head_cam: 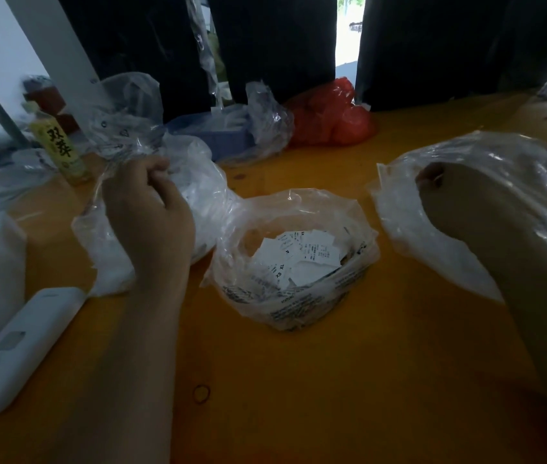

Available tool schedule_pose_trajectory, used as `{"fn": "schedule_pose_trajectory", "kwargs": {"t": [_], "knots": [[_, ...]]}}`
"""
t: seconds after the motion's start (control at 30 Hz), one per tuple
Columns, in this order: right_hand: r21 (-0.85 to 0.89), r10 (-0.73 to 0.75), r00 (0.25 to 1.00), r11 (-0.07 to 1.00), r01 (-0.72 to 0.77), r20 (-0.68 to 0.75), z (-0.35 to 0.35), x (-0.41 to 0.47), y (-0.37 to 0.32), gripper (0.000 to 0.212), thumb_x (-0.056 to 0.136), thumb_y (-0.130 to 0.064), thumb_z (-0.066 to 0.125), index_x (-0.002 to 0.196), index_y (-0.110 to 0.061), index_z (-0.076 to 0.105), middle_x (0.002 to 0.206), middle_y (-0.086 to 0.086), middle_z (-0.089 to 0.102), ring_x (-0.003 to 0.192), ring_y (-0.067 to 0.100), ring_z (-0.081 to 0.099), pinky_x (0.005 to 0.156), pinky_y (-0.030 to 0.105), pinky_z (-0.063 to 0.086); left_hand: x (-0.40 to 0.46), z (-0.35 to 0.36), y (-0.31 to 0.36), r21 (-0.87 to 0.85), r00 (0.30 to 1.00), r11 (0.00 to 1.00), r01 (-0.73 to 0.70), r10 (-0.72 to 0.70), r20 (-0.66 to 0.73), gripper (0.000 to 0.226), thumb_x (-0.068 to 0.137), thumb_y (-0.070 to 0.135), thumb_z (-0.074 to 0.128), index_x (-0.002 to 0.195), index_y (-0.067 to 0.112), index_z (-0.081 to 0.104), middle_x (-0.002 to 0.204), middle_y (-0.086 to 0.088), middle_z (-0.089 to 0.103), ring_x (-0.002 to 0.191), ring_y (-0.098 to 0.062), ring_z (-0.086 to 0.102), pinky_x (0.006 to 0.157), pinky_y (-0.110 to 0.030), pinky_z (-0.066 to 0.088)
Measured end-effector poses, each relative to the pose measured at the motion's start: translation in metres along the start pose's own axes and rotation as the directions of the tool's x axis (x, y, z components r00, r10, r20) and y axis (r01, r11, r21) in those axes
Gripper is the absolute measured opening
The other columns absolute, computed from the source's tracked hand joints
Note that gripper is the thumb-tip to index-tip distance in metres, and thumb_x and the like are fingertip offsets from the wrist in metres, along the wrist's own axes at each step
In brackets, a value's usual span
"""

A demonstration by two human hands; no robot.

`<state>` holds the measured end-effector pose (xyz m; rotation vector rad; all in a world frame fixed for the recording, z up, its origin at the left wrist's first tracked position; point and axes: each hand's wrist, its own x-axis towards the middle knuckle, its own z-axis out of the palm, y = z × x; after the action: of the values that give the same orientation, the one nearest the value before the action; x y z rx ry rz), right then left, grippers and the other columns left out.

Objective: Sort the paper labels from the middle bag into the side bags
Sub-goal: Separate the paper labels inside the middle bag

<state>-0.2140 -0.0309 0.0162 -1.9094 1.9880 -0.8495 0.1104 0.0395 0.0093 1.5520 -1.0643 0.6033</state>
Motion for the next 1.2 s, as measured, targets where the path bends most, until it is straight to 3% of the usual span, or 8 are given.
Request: {"fn": "schedule_pose_trajectory", "kwargs": {"t": [0.07,0.13,0.23,0.43,0.57,0.73,1.07,1.2], "knots": [[0.377,0.048,0.993,0.922,-0.085,0.106,0.002,0.001,0.000,0.015,0.103,-0.027,0.051,0.106,-0.023,0.066,0.085,0.001,0.064,0.063,0.016,0.057,0.051,0.033,0.047,-0.008,0.004,0.011,-0.122,0.997,0.991,-0.060,0.065,0.037,0.025,0.103,0.008,0.046,0.111,0.006,0.070,0.108,-0.008,0.072,0.093,-0.016,0.063,0.079,-0.022,0.046],[0.749,0.028,0.961,0.620,-0.233,0.275,0.004,0.000,-0.002,0.012,0.103,-0.015,0.054,0.108,-0.012,0.065,0.075,-0.001,0.055,0.046,0.005,0.043,0.039,0.020,0.033,-0.024,0.008,0.033,-0.284,0.981,0.957,-0.060,0.109,0.159,0.023,0.103,0.005,0.047,0.106,0.007,0.070,0.100,-0.001,0.071,0.078,0.002,0.058,0.070,-0.013,0.043],[0.859,-0.090,0.918,0.397,-0.323,0.386,0.009,-0.005,-0.007,0.014,0.101,-0.009,0.056,0.113,-0.004,0.061,0.076,0.001,0.053,0.046,0.003,0.045,0.040,0.017,0.037,-0.046,0.013,0.055,-0.484,0.868,0.856,0.181,0.093,0.488,0.020,0.105,0.011,0.049,0.106,0.015,0.068,0.096,0.009,0.071,0.077,0.001,0.063,0.069,-0.014,0.050],[0.869,-0.229,0.926,0.467,-0.164,0.299,0.031,-0.028,-0.025,0.017,0.097,-0.012,0.063,0.112,-0.008,0.066,0.086,0.008,0.066,0.068,0.015,0.067,0.062,0.025,0.056,-0.071,0.026,0.072,-0.332,0.428,0.745,0.578,0.069,0.901,0.058,0.086,0.078,0.042,0.106,0.032,0.073,0.099,0.013,0.078,0.088,-0.009,0.073,0.084,-0.037,0.058],[0.845,-0.310,0.937,0.535,0.029,0.164,0.045,-0.042,-0.036,0.011,0.098,-0.014,0.063,0.107,-0.016,0.068,0.090,0.005,0.071,0.080,0.021,0.073,0.072,0.029,0.060,-0.074,0.029,0.066,-0.310,0.382,0.688,0.656,0.051,0.923,0.044,0.090,0.066,0.063,0.108,0.029,0.077,0.102,0.010,0.079,0.091,-0.007,0.074,0.081,-0.026,0.056],[0.807,-0.351,0.935,0.564,0.174,0.044,0.047,-0.042,-0.035,0.009,0.099,-0.017,0.062,0.105,-0.018,0.068,0.078,0.007,0.068,0.071,0.021,0.063,0.072,0.031,0.057,-0.067,0.027,0.066,-0.187,0.202,0.321,0.928,-0.013,0.979,0.047,0.086,0.047,0.075,0.121,0.015,0.071,0.101,0.004,0.080,0.094,-0.015,0.074,0.083,-0.027,0.059],[0.826,-0.320,0.906,0.560,-0.053,0.276,0.053,-0.039,-0.032,0.040,0.084,-0.049,0.069,0.110,-0.019,0.068,0.090,-0.002,0.074,0.070,0.012,0.067,0.062,0.021,0.054,-0.061,0.025,0.060,-0.253,0.270,0.176,0.951,-0.083,0.959,0.014,0.093,0.004,0.072,0.104,0.012,0.075,0.085,-0.006,0.076,0.079,-0.012,0.073,0.073,-0.022,0.060],[0.739,-0.342,0.916,0.669,0.079,0.211,0.057,-0.039,-0.029,0.014,0.094,-0.032,0.070,0.093,-0.019,0.073,0.082,0.000,0.075,0.066,0.011,0.066,0.061,0.021,0.053,-0.061,0.025,0.059,-0.262,0.280,0.152,0.953,-0.109,0.954,0.021,0.093,0.001,0.072,0.111,0.013,0.073,0.088,-0.004,0.076,0.080,-0.011,0.074,0.074,-0.021,0.060]]}}
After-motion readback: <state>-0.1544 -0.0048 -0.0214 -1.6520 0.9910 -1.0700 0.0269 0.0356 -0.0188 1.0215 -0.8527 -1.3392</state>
